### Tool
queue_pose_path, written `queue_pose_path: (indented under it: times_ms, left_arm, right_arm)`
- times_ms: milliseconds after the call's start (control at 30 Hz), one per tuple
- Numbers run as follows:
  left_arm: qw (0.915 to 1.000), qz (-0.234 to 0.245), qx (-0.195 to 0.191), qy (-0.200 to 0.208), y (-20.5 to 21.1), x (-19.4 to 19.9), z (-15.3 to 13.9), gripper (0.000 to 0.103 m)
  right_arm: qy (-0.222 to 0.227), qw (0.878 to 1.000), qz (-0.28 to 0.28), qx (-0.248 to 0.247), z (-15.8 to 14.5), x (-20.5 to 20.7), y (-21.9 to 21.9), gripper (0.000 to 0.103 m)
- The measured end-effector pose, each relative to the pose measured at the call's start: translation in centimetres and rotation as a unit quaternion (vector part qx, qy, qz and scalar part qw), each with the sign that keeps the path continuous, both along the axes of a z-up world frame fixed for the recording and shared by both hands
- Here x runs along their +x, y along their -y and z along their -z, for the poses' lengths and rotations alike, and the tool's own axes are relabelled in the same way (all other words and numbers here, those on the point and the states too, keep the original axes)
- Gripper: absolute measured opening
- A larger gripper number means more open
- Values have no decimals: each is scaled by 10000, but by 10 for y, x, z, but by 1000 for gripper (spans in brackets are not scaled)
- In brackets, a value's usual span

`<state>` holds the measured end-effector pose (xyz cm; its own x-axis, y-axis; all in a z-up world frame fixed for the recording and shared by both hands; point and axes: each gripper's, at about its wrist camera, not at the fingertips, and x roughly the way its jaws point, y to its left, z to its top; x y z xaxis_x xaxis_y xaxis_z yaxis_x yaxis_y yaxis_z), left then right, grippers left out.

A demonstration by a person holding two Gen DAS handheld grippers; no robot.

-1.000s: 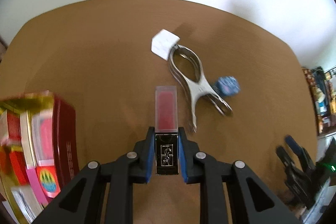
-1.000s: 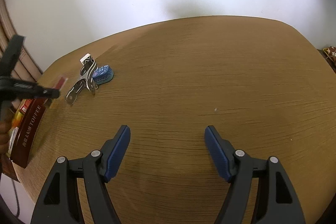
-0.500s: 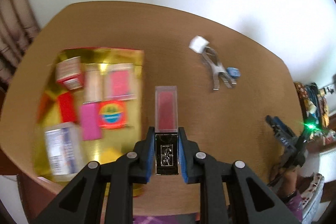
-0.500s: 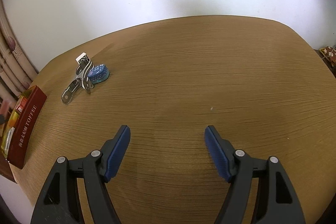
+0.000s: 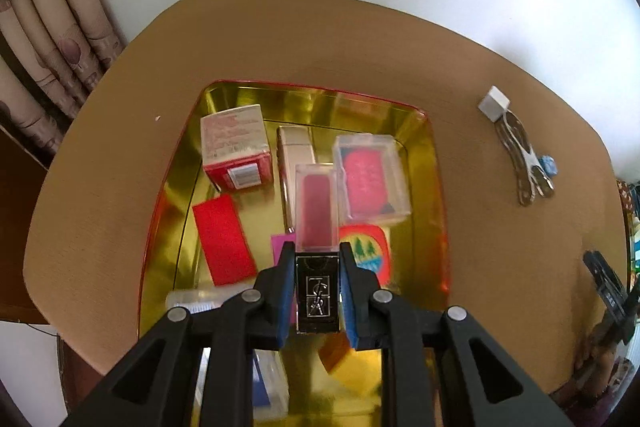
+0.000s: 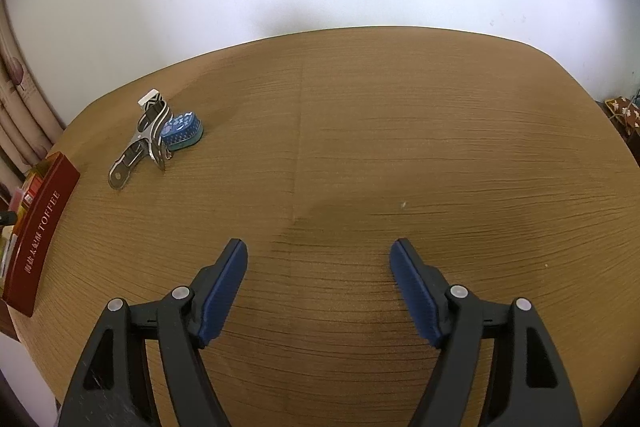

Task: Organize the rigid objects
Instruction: 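Carry the lipstick over the tin and open the left tool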

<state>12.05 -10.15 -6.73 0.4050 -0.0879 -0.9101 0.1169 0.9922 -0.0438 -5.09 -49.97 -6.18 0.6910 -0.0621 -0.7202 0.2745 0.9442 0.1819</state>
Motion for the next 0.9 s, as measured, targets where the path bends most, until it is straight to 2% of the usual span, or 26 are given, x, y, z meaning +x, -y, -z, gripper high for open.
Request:
queue_pose_path:
  times_ms: [200, 300, 400, 533, 667, 733, 800, 900]
  left_arm:
    - [9999, -111, 42, -14, -9, 10, 15, 20]
    - [9999, -118, -80, -55, -13, 12, 21, 20]
    - [10000, -55, 33, 51, -12, 11, 22, 21]
    - [9998, 11, 157, 121, -10, 10, 22, 20]
    - [9999, 15, 75, 143, -9, 11, 19, 22]
    - [9999, 19, 27, 148, -10, 11, 16, 24]
    - [9999, 22, 25, 141, -11, 11, 14, 25]
    - [9997, 4, -2, 245, -12, 7, 6, 27]
  right_arm:
    - [-113, 9998, -21, -167, 0, 3, -6, 75]
    - [-230, 9993, -105, -289, 0, 9, -11, 78]
    - [-343, 9983, -323, -335, -5, 21, -18, 78]
    - [-233, 9974, -677, -55, -25, 46, -32, 76]
    - [-31, 9941, -1072, 145, -52, 83, -48, 71]
    - [-103, 9915, -1262, 302, -56, 104, -53, 65]
    - [-215, 9899, -1346, 377, -56, 119, -53, 65]
    - [-335, 9850, -1496, 790, -51, 136, -44, 65]
